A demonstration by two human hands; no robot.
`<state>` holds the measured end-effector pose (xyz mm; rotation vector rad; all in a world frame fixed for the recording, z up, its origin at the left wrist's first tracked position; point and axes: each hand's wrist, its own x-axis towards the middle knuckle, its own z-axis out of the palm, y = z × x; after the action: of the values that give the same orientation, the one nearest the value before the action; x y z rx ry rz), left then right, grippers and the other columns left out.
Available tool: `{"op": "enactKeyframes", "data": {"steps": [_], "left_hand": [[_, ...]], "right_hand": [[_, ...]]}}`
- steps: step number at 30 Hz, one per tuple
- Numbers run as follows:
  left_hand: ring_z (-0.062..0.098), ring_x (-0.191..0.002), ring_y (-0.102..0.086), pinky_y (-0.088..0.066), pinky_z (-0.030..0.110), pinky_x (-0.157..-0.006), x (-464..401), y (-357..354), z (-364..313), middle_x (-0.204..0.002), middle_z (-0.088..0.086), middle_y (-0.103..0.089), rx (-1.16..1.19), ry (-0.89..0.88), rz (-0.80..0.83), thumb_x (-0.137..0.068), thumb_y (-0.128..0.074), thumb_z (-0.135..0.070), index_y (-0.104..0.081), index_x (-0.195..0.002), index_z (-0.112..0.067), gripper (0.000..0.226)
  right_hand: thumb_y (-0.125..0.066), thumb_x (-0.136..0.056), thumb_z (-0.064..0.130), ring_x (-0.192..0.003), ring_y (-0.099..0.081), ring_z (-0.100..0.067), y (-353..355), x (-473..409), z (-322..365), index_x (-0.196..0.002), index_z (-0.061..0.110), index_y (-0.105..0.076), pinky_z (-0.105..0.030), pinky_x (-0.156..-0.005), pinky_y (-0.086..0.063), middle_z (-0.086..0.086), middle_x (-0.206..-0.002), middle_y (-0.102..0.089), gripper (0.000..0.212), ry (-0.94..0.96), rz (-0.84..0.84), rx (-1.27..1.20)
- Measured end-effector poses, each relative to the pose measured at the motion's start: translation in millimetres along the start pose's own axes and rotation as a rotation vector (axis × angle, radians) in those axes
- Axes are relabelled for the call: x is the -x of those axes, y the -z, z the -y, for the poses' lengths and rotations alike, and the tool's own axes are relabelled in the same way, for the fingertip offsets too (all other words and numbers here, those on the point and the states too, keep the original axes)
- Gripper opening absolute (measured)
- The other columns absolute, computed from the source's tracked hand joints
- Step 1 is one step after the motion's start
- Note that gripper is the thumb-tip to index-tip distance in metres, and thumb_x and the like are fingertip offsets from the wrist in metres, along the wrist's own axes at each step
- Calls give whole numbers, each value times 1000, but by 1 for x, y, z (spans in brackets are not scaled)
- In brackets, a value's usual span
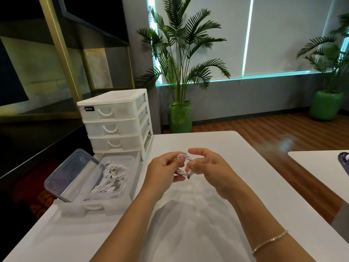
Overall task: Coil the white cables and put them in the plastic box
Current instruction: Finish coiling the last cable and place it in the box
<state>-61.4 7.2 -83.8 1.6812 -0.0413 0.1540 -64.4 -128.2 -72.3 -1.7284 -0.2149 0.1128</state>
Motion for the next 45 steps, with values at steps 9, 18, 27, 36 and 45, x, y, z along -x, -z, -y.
{"op": "enactKeyframes", "data": {"steps": [9, 18, 27, 36, 45], "left_hand": [[20, -73, -64, -58, 29, -65, 1, -3, -12, -85, 4, -66, 200, 96, -109, -90, -56, -13, -67, -101, -10, 16], [17, -69, -60, -56, 29, -67, 6, -6, -18, -84, 2, -66, 300, 57, -136, -89, -58, -14, -67, -94, -13, 11], [19, -73, -63, -56, 27, -64, 4, -8, -14, -89, 4, -68, 308, 136, -259, -89, -59, -17, -67, -82, -19, 10], [19, -77, -66, -58, 27, -67, 1, -1, -9, -97, 4, -69, 226, 111, -362, -88, -60, -18, -65, -105, -13, 18], [19, -83, -65, -57, 29, -69, -5, 52, -2, -96, 6, -68, 91, 147, -353, -84, -68, -18, -64, -101, -12, 18]], "right_hand": [[-62, -86, 14, -73, -60, -14, 0, 2, 2, -103, 20, -58, -22, -69, -49, -4, -78, -65, 18, 94, 11, 96], [-65, -82, 8, -68, -56, -14, 3, 1, 2, -73, 16, -66, -26, -70, -53, -4, -72, -61, 12, 69, 2, -16], [-74, -72, 0, -70, -68, -24, -2, -2, -1, -97, 19, -59, -25, -66, -58, -14, -83, -67, 35, 20, -108, -194], [-81, -67, 9, -73, -61, -15, -27, -15, -4, -111, 21, -51, -24, -68, -55, 1, -99, -54, 54, 33, -378, -99], [-83, -63, 8, -69, -69, -21, -68, -33, 7, -100, 13, -60, -32, -68, -59, -3, -80, -66, 44, 26, -318, -62]]}}
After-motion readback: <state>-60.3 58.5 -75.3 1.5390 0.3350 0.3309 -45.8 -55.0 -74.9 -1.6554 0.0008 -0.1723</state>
